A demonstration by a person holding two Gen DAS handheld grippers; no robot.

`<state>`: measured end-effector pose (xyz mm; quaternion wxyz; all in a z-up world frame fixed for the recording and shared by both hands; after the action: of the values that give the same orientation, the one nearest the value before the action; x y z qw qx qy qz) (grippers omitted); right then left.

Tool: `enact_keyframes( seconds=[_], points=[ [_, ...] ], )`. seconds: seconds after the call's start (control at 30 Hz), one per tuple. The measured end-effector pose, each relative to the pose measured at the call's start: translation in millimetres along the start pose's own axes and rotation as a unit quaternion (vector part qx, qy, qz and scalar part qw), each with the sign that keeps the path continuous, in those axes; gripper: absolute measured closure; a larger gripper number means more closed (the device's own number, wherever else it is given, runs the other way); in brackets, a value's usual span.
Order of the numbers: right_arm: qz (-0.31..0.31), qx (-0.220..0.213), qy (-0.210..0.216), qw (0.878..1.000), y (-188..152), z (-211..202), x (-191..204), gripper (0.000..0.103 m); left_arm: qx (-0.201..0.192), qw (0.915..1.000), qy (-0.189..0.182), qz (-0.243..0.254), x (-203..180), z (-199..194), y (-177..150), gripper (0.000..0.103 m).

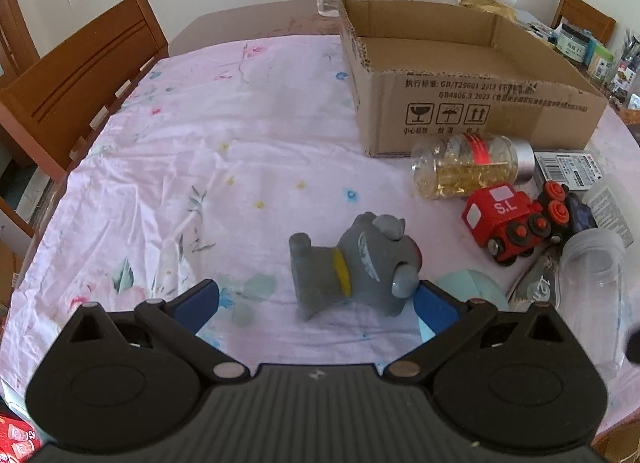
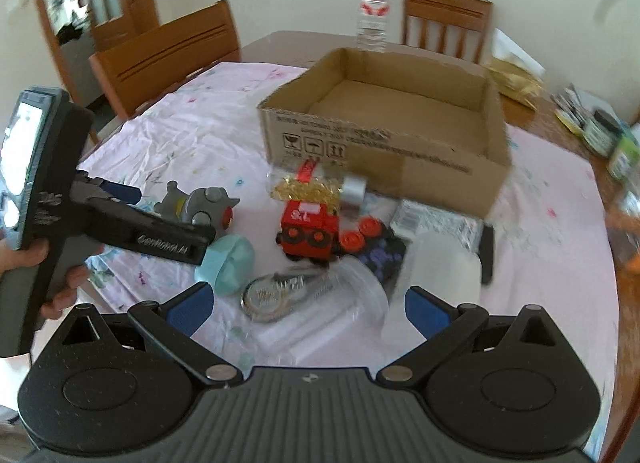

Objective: Organize rigid objects
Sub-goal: 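Move the left tool to the grey toy while the right tool approaches the clear jar, then close the left gripper on the grey toy while the right gripper closes on the clear jar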

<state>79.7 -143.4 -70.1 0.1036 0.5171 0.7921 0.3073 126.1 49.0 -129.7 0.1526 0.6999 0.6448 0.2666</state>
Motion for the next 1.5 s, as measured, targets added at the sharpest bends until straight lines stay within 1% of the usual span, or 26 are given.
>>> enact_keyframes(
  seconds=[0.1, 0.27, 0.37, 0.53, 0.67, 0.83, 0.93, 1.0, 1.13, 1.23, 1.3, 1.4, 1.5],
  points=[
    [-0.013, 0.011, 0.011, 1.000, 11.1, 15.8, -3.6, 0.000, -0.004, 1.0000, -0.002, -0.002, 1.8, 0.0, 1.2, 0.000],
    [-0.001, 0.057, 0.032, 0.998, 15.1, 35.6, -6.8, 0.000, -0.004, 0.9999, -0.009, -0.002, 3.7, 0.3, 0.6, 0.000],
    [-0.001, 0.073, 0.033, 0.997, 8.0, 32.3, -2.9, 0.000, -0.005, 0.9999, -0.013, -0.002, 5.0, 0.8, -0.1, 0.000],
    [0.025, 0.108, 0.052, 0.992, -11.7, 22.6, 1.4, 0.000, -0.005, 0.9999, -0.010, 0.004, 3.4, 2.7, 0.9, 0.000],
    [0.024, 0.119, 0.051, 0.991, -26.0, 21.1, 10.7, 0.000, -0.008, 0.9999, -0.009, 0.011, 0.6, 2.7, 1.5, 0.000],
    [0.021, 0.109, 0.014, 0.994, -34.3, 37.9, 14.8, 0.000, -0.013, 0.9998, -0.007, 0.010, -1.3, 2.6, 2.1, 0.000],
    [0.025, 0.113, 0.001, 0.993, -40.1, 47.4, 12.1, 0.000, -0.019, 0.9998, -0.008, 0.007, -1.5, 3.2, 0.7, 0.000],
    [0.007, 0.109, -0.014, 0.994, -42.3, 48.9, 14.9, 0.000, -0.018, 0.9998, -0.012, 0.000, -0.5, 4.6, -0.3, 0.000],
    [0.000, 0.096, -0.017, 0.995, -44.4, 48.7, 15.4, 0.000, -0.018, 0.9992, -0.022, -0.029, 2.4, 8.4, -2.7, 0.000],
    [0.001, 0.081, -0.020, 0.996, -47.2, 47.3, 15.6, 0.000, -0.007, 0.9983, -0.027, -0.051, 1.7, 12.0, -0.7, 0.000],
    [0.001, 0.074, -0.021, 0.997, -49.2, 46.3, 15.9, 0.000, -0.004, 0.9983, -0.022, -0.054, -2.2, 12.8, 2.8, 0.000],
    [0.002, 0.071, -0.022, 0.997, -49.3, 46.1, 16.1, 0.000, -0.013, 0.9985, -0.018, -0.050, -9.4, 11.3, 6.7, 0.000],
    [0.003, 0.074, -0.022, 0.997, -47.7, 46.8, 15.4, 0.000, 0.001, 0.9993, 0.008, -0.036, -14.9, 15.1, 7.5, 0.000]
  ],
)
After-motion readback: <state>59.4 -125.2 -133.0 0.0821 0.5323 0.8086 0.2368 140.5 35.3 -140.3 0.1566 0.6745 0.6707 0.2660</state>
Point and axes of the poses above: each gripper's, at about its wrist camera, not at the fingertips, and z roughly the way its jaws point, x to its left, y to its top, the point moved 1 cm from there along z, roughly the way its jaws point, and after that the axes turned 8 degrees about y, right-handed, at the moved point
